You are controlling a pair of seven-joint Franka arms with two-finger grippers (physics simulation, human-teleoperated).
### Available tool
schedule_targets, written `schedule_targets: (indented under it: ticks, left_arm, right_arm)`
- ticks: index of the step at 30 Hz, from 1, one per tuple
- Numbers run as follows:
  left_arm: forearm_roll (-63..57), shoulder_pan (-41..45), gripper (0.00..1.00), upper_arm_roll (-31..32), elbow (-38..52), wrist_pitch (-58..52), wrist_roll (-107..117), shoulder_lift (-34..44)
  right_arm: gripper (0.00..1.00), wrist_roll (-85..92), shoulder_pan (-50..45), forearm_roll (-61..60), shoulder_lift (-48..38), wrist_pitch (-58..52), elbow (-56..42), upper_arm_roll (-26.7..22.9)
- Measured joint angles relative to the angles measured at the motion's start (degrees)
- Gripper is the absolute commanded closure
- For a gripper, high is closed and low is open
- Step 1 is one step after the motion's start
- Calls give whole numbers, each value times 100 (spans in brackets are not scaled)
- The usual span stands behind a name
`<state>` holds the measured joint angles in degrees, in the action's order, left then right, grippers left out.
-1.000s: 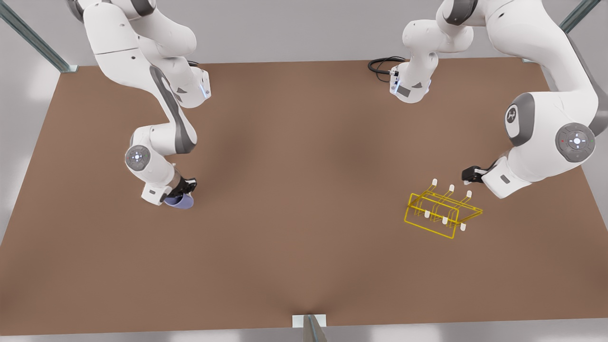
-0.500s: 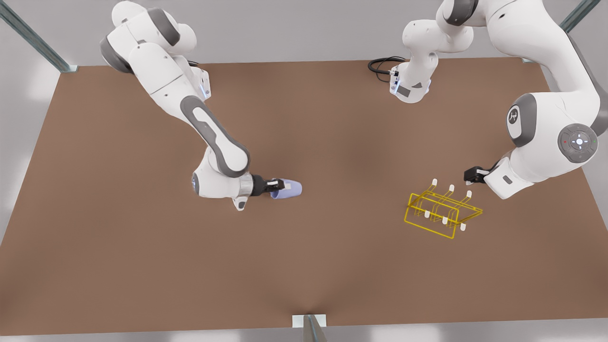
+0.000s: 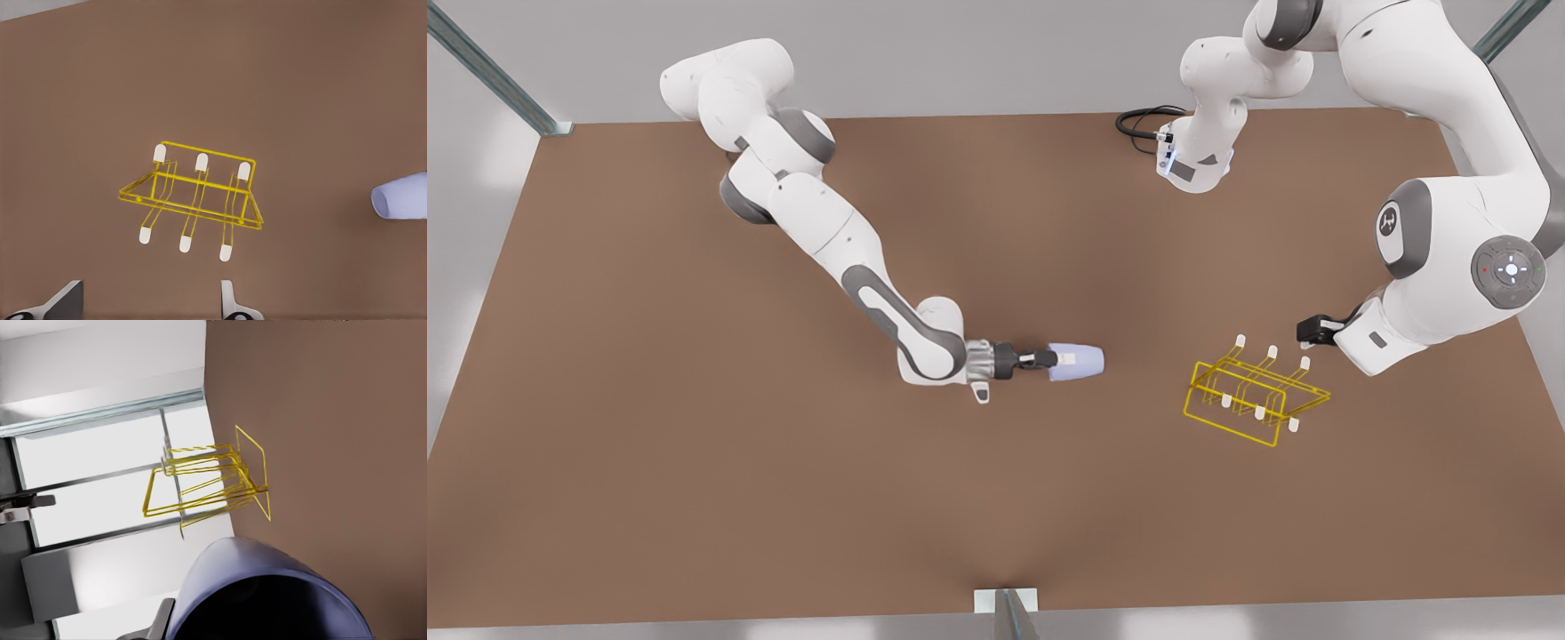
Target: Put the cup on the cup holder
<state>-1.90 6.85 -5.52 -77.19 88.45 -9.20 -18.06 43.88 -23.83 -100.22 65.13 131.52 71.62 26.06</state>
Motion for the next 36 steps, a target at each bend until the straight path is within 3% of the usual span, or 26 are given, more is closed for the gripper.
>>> schedule_targets:
  ticks: [8, 9, 11, 14, 36]
  left_arm:
    - [0, -1, 0, 2, 0, 10, -2, -11]
    - [0, -2, 0, 1, 3, 11, -2, -22]
    - [0, 0, 0, 1, 7, 21, -2, -35]
    - [0, 0, 0, 0, 6, 45, -3, -49]
    - [0, 0, 0, -1, 4, 94, -5, -91]
  right_arm:
    - [79, 826, -269, -108, 455, 4, -480, -20]
    - [71, 907, -267, -109, 465, 5, -484, -34]
    - [34, 1047, -253, -103, 465, 10, -484, -51]
    - [25, 1221, -232, -93, 447, 21, -476, -66]
    - [25, 1894, 74, 336, 123, 27, -131, -427]
